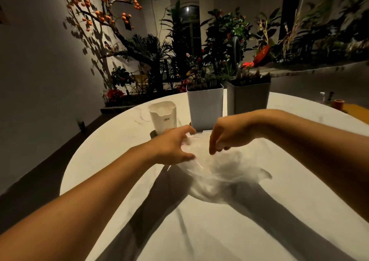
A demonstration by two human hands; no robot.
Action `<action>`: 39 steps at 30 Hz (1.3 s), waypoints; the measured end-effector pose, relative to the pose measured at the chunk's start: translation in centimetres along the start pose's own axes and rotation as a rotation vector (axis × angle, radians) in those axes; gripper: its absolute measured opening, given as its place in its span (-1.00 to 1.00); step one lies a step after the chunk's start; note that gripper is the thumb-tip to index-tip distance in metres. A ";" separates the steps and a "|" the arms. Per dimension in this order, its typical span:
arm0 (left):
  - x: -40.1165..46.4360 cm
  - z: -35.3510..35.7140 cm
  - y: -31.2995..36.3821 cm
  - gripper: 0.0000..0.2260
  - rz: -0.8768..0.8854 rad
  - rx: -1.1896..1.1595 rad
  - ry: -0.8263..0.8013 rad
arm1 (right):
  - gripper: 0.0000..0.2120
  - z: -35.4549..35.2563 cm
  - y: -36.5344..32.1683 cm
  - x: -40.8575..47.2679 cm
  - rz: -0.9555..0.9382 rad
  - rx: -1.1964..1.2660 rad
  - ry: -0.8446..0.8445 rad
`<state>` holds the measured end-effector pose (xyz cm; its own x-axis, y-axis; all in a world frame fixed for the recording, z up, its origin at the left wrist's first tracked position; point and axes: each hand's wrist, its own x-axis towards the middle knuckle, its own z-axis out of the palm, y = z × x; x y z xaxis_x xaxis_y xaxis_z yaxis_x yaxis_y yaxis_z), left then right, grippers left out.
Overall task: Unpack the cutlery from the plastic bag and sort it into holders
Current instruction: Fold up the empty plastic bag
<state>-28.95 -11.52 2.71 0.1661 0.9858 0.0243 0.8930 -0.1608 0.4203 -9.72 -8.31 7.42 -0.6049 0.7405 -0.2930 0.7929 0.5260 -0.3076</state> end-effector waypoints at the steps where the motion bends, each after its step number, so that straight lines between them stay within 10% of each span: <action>1: 0.3 0.0 0.1 -0.70 0.009 0.005 0.100 | -0.70 0.3 0.4 0.0 -0.008 -0.115 0.071; 3: 0.7 0.1 0.3 -0.93 0.013 -0.077 0.240 | -0.62 1.0 1.2 0.2 -0.007 -0.201 0.179; 10: 0.9 -0.8 1.0 -0.50 -0.226 -0.797 0.211 | -0.49 2.4 2.5 -0.3 0.057 0.065 -0.052; 14: 1.0 2.4 -1.1 -0.52 -0.510 -0.467 0.086 | -0.82 0.9 2.1 -1.2 -0.172 0.371 0.181; 22: 2.4 4.2 1.0 -0.86 -0.192 -0.161 -0.232 | -0.73 -1.9 1.3 -3.2 -0.078 0.569 -0.091; 26: 2.5 2.2 0.8 -0.83 -0.167 -0.556 0.049 | -0.60 -3.6 2.3 -3.7 -0.246 1.043 0.399; 30: 2.6 -1.0 2.6 -0.78 -0.094 -0.628 0.307 | -0.63 -4.3 3.8 -1.1 -0.060 0.641 1.117; 36: 1.5 -2.7 3.8 -0.83 0.292 -0.405 0.586 | -0.55 -3.2 3.8 -1.0 0.075 0.815 0.335; 39: 1.5 -1.8 2.2 -0.80 0.588 0.115 0.729 | -0.46 -2.3 4.2 -0.5 0.040 0.758 0.280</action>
<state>-27.48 -10.31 5.29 0.3351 0.5260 0.7817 0.7916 -0.6071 0.0691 -5.94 -5.53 8.32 -0.4567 0.8828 -0.1099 0.4873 0.1449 -0.8612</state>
